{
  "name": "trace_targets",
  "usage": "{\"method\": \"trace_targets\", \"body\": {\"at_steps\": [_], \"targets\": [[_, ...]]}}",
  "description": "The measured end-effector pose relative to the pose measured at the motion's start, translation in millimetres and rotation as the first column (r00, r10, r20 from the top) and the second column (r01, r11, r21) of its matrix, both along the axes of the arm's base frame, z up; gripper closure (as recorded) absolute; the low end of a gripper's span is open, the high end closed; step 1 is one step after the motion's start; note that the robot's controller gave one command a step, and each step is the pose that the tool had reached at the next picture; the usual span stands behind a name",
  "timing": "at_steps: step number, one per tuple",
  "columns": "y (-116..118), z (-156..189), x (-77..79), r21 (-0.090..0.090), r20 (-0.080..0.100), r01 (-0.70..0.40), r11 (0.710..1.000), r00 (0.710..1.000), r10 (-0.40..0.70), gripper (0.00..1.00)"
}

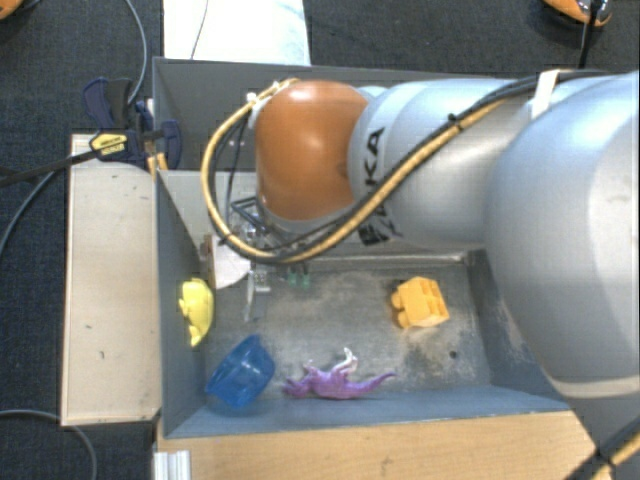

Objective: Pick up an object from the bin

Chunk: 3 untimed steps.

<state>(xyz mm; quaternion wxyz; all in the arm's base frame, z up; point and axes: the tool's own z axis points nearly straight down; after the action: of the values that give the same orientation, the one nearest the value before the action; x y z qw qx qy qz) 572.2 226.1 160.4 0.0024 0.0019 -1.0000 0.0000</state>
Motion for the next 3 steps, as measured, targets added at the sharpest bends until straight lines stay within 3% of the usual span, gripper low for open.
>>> {"method": "trace_targets", "body": {"at_steps": [1,2,3], "targets": [[-1.2,5.1,1.9,0.002,0.008,0.006,1.0,1.0,-0.006,0.0],[2.5,-30.6,-31.2,0.002,0.014,-0.146,0.989,0.989,0.146,0.0],[12.0,-39.2,-59.2,0.001,0.003,-0.423,0.906,0.906,0.423,0.0]]}}
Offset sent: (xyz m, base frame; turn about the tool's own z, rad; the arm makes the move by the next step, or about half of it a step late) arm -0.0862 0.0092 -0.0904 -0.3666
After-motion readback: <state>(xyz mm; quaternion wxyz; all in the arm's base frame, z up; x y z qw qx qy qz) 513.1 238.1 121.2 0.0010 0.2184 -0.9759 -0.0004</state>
